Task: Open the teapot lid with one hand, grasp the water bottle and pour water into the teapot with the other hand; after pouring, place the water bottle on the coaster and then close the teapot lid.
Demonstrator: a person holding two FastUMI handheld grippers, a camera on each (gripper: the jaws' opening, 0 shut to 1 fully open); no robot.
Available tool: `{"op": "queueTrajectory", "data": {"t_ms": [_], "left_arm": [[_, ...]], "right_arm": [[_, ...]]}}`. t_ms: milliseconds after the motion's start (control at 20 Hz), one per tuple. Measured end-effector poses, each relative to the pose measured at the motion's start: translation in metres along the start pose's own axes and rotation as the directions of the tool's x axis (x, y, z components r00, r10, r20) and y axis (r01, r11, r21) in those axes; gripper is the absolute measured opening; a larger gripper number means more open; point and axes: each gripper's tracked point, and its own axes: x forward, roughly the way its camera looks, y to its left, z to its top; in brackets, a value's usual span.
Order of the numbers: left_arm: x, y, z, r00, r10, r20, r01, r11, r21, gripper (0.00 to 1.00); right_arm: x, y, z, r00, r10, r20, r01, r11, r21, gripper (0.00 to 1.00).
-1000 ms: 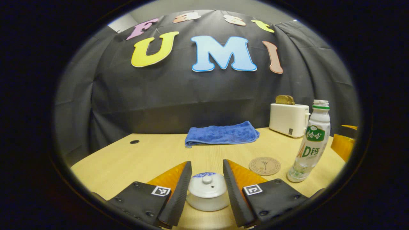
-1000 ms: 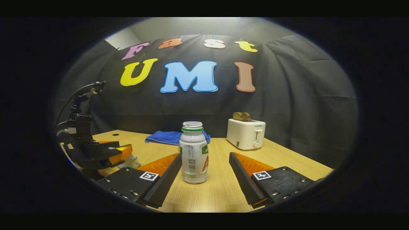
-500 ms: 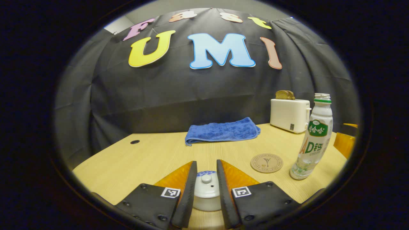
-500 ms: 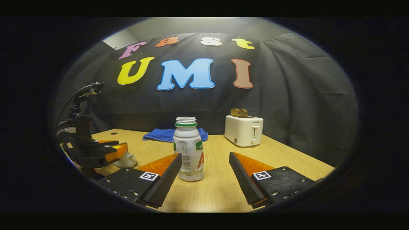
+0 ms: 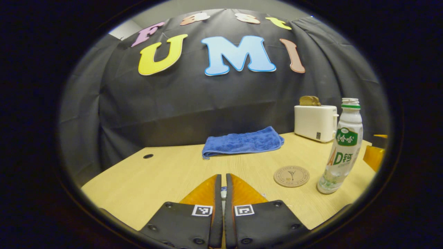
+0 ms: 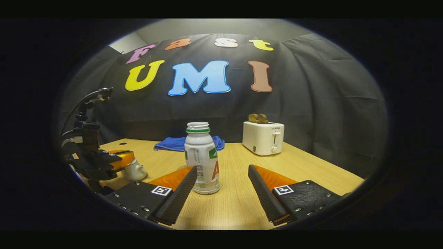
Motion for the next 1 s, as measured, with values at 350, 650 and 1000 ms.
{"op": "queueTrajectory", "data": {"t_ms": [350,650,1000], "left_arm": [[-0.006,0.0,0.022,0.998,-0.046,0.049,0.049,0.996,-0.068,0.1],[-0.031,0.011,0.059,0.992,-0.053,0.113,0.065,0.992,-0.106,0.1],[-0.075,0.054,0.058,0.994,-0.018,0.111,0.037,0.985,-0.169,0.1]], "right_arm": [[0.0,0.003,-0.005,0.999,0.033,-0.016,-0.033,0.999,0.016,0.92],[0.001,0.013,-0.006,0.997,0.074,-0.028,-0.074,0.997,0.013,0.92],[0.019,0.027,0.004,0.988,0.153,-0.017,-0.154,0.986,-0.057,0.92]]}}
